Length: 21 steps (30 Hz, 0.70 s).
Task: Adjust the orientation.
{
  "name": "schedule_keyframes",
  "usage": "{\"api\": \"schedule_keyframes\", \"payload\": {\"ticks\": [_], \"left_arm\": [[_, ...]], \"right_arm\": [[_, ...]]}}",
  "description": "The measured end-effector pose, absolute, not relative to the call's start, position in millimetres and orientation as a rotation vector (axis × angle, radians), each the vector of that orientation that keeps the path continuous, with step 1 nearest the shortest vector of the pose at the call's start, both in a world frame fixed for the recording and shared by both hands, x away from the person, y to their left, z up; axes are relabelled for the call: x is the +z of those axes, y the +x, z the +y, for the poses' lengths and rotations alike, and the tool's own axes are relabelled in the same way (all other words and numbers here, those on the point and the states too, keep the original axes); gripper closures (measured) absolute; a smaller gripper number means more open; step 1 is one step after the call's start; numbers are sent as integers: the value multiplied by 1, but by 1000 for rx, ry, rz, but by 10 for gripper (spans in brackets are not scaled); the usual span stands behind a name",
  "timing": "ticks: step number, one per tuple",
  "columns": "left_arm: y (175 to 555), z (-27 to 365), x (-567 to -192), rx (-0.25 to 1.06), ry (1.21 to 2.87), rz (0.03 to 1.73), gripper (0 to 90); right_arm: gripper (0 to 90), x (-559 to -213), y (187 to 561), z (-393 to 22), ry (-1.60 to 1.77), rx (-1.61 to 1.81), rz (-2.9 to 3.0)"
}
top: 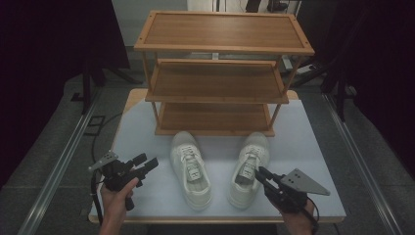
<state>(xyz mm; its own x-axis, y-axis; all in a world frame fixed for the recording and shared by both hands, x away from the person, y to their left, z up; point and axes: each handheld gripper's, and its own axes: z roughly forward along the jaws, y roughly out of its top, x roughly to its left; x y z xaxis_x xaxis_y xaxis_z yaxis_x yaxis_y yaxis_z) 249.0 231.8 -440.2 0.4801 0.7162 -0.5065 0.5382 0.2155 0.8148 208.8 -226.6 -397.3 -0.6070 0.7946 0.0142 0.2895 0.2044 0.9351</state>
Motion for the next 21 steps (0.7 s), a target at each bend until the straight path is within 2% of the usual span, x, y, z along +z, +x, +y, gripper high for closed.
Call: {"api": "schedule_keyframes", "payload": {"ticks": [5, 21], "left_arm": [[249, 230, -439, 169, 1447, 1170, 317], [242, 229, -436, 171, 1448, 1159, 317]], "right_arm": [[890, -408, 208, -203, 949, 1372, 2114], [896, -429, 203, -151, 835, 1319, 2274]]}}
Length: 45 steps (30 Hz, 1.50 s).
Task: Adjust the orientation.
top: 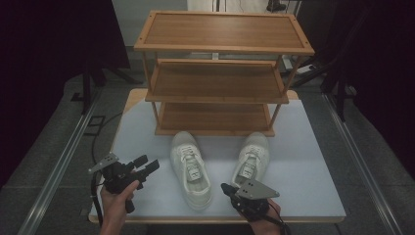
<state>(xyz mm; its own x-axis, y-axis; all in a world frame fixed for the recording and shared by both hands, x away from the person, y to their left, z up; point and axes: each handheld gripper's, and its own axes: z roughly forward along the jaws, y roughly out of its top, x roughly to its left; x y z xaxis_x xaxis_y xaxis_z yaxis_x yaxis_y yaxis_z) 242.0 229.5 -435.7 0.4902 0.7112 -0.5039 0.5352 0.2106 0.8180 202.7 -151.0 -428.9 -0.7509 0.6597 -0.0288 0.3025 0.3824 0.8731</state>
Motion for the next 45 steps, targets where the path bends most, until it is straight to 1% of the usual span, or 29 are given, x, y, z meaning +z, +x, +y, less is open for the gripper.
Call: {"api": "schedule_keyframes", "payload": {"ticks": [16, 23, 34, 45], "left_arm": [[245, 229, -435, 160, 1446, 1154, 319], [247, 227, -435, 154, 1448, 1154, 319], [245, 234, -434, 159, 1426, 1162, 319], [244, 238, -434, 162, 1415, 1174, 320]], "right_arm": [[897, -455, 199, -121, 804, 1213, 2357], [898, -456, 197, -116, 835, 1234, 2352], [897, -457, 193, -79, 741, 1280, 2414], [896, -460, 199, -43, 685, 1333, 2438]]}}
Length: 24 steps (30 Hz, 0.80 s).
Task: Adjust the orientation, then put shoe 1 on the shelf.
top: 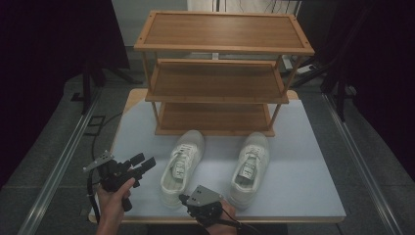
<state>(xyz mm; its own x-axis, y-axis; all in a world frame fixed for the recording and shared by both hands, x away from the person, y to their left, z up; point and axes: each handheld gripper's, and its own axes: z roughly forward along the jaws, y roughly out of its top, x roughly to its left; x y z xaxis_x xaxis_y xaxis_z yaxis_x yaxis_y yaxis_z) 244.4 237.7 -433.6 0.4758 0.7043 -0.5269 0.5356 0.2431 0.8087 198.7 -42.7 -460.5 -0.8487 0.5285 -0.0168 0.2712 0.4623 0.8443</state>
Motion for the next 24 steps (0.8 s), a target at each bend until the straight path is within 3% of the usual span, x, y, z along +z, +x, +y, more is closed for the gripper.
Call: {"api": "schedule_keyframes", "payload": {"ticks": [5, 15, 24], "left_arm": [[244, 236, -433, 163, 1423, 1170, 320], [244, 225, -438, 197, 1443, 1173, 314], [246, 216, -438, 230, 1460, 1156, 295]], "right_arm": [[895, -456, 197, -48, 672, 1335, 2417], [860, -433, 189, -139, 847, 1410, 2201], [679, -425, 193, -165, 899, 1425, 2122]]}}
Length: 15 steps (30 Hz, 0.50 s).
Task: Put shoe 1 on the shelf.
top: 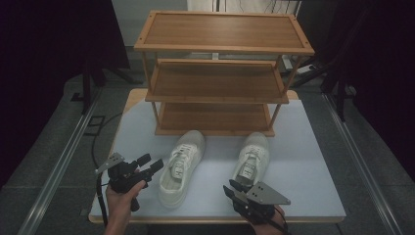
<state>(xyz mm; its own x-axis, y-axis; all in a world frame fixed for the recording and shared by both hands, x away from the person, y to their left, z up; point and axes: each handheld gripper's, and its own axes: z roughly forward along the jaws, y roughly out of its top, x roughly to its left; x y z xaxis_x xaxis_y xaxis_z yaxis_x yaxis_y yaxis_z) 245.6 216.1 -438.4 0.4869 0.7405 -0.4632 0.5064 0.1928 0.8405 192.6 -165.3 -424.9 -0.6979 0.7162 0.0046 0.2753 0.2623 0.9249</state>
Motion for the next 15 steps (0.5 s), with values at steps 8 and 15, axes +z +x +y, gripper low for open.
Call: {"api": "schedule_keyframes", "payload": {"ticks": [8, 15], "left_arm": [[250, 206, -448, 261, 1463, 1175, 285], [257, 187, -452, 296, 1562, 1155, 280]], "right_arm": [[639, -423, 196, -172, 944, 1431, 2101], [632, -425, 194, -171, 955, 1422, 2098]]}}
